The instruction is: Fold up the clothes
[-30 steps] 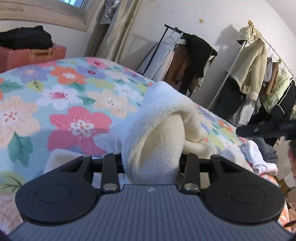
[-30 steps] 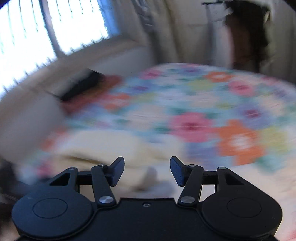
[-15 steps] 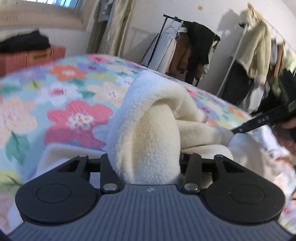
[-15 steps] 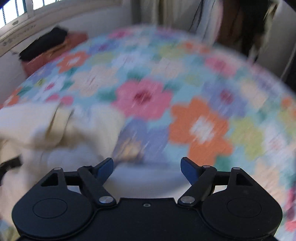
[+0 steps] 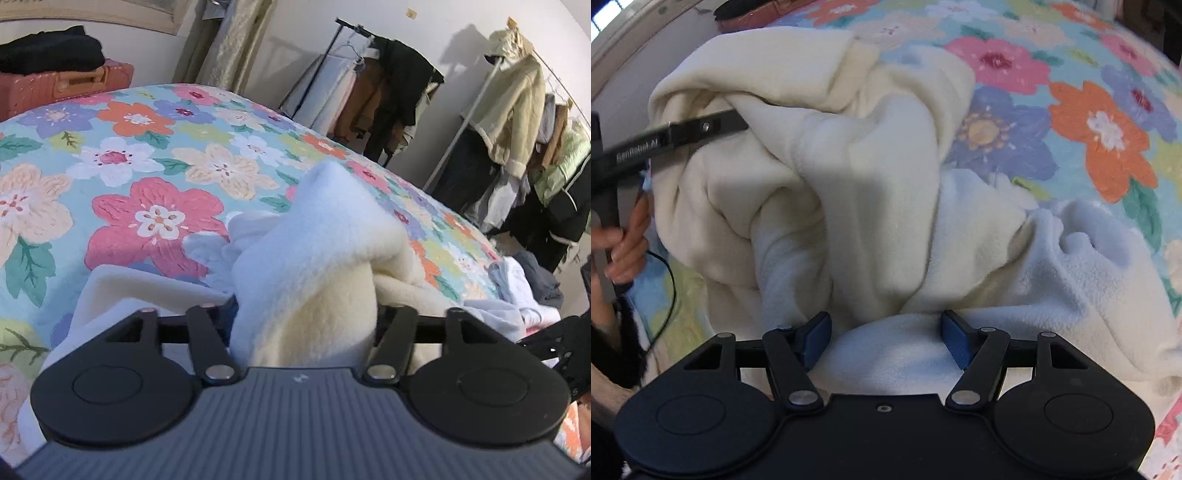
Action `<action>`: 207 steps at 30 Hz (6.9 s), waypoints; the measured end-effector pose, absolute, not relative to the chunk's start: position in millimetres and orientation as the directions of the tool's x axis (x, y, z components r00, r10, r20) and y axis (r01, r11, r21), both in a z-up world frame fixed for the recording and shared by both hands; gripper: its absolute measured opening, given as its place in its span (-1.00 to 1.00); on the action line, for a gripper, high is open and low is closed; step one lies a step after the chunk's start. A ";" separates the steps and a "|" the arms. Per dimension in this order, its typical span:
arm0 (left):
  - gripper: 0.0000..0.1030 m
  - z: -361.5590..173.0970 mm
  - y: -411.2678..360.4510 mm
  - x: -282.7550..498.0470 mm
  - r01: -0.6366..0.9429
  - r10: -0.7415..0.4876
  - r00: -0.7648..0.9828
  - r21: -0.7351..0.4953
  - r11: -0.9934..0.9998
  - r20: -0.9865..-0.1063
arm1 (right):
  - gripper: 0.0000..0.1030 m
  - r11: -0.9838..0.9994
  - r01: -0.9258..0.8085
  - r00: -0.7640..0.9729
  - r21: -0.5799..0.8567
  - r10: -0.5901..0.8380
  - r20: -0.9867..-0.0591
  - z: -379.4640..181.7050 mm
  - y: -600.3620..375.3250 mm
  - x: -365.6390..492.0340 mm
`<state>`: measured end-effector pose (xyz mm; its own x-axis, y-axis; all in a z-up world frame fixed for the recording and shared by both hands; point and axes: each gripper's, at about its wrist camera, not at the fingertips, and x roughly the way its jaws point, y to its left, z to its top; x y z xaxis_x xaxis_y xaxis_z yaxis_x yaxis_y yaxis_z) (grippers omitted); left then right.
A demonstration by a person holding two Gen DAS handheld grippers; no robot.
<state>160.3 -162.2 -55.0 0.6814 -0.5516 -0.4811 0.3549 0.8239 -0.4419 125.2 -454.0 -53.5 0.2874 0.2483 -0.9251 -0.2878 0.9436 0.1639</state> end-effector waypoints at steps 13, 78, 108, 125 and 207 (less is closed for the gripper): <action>-0.09 -48.2 -157.2 153.5 0.343 -0.484 0.776 -0.374 0.862 -0.405 | 0.40 0.952 -0.120 0.506 0.280 0.302 -0.808 -14.3 -476.1 207.1; 0.68 -70.4 -98.2 182.0 0.055 -0.320 0.701 -0.399 0.915 -0.638 | 0.05 0.817 -0.533 0.595 -0.219 0.178 -0.783 -51.1 -288.8 187.6; 0.99 -68.8 -155.0 175.9 0.314 -0.451 0.697 -0.328 0.891 -0.558 | -0.22 0.779 -0.266 0.601 0.568 0.595 -0.534 6.5 -357.6 223.7; 1.00 -100.2 -172.9 191.3 0.272 -0.397 0.597 -0.290 0.918 -0.697 | 0.03 0.950 0.115 0.619 0.290 0.160 -0.769 -21.9 -472.2 74.7; 0.34 39.7 -416.8 105.7 0.342 -0.275 0.640 -0.054 0.938 -0.718 | 0.56 0.917 0.115 0.738 0.383 0.180 -0.651 -76.8 -603.4 -64.3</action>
